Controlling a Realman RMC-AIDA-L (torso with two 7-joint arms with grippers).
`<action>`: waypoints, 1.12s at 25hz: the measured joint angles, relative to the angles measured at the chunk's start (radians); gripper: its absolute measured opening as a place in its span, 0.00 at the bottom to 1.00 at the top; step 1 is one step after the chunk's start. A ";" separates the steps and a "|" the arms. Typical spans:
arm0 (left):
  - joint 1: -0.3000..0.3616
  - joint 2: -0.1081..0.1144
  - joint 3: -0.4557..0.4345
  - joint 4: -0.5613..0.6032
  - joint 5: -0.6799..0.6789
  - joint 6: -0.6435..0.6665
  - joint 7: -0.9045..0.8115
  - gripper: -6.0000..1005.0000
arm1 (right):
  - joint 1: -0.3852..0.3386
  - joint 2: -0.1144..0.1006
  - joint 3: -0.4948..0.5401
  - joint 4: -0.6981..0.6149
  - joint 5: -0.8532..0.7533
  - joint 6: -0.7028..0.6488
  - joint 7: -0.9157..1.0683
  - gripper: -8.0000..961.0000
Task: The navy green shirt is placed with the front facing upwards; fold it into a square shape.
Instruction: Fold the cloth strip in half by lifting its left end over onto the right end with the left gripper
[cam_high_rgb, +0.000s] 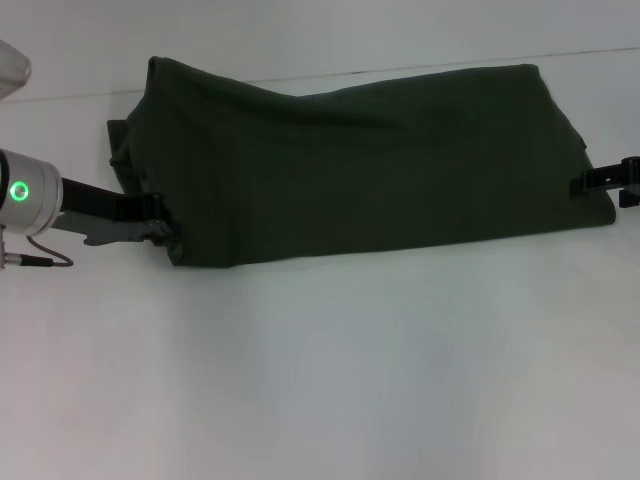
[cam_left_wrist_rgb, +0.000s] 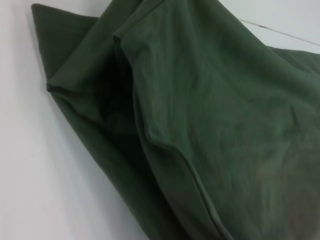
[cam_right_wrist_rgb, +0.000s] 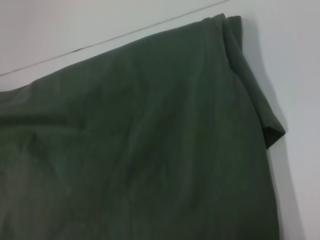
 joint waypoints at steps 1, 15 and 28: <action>-0.001 0.000 0.000 0.000 0.000 -0.001 0.000 0.02 | 0.000 0.000 -0.005 0.001 -0.003 0.007 0.002 0.88; -0.001 0.000 0.000 0.000 0.000 -0.003 0.001 0.02 | 0.006 0.013 -0.023 0.028 -0.006 0.061 -0.003 0.88; 0.003 0.000 0.000 0.001 0.002 -0.004 0.001 0.02 | 0.015 0.014 -0.041 0.075 -0.002 0.096 0.002 0.87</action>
